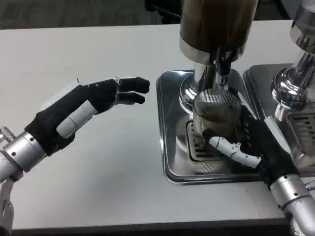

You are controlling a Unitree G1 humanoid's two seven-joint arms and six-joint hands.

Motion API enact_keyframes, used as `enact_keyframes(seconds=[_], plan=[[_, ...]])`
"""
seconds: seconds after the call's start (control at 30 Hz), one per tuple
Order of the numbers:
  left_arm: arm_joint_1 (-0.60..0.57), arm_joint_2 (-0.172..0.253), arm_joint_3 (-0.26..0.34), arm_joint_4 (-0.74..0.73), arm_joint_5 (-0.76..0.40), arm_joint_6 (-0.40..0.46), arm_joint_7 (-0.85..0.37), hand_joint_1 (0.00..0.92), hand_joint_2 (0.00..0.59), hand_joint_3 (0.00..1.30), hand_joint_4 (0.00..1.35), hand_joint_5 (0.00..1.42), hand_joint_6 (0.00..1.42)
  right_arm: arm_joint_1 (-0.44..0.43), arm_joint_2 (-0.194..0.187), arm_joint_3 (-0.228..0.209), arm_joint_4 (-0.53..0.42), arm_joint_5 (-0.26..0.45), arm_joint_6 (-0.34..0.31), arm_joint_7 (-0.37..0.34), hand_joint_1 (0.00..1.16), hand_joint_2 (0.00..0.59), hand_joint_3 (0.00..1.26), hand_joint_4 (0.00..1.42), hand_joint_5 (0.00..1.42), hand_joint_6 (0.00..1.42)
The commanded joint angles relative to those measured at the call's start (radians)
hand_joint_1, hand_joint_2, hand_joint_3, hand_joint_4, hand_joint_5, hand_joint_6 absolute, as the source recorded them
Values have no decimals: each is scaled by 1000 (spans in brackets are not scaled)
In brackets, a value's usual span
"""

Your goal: Grasp the cup under the faucet to collect the drink, then remove the cup.

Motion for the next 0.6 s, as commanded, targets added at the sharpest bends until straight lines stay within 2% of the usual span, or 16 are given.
enact_keyframes(seconds=[0.03, 0.2, 0.33, 0.6], plan=[[20, 19, -1, -5, 11, 10, 10, 0, 82, 325, 254, 294, 236, -24, 25, 7, 60, -3, -46, -19, 654, 195, 0, 0, 0, 36], [19, 26, -2, -1, 17, 16, 16, 0, 85, 339, 272, 303, 253, -47, 39, 9, 120, -3, -84, -28, 654, 195, 0, 0, 10, 75], [21, 33, -3, -2, 21, 22, 16, 0, 86, 356, 288, 310, 257, -63, 57, 4, 168, 1, -115, -48, 667, 192, 31, 82, 102, 165], [28, 43, -6, -9, 23, 34, 17, 0, 87, 373, 313, 322, 273, -88, 80, 0, 242, -1, -152, -77, 780, 182, 113, 210, 273, 324]])
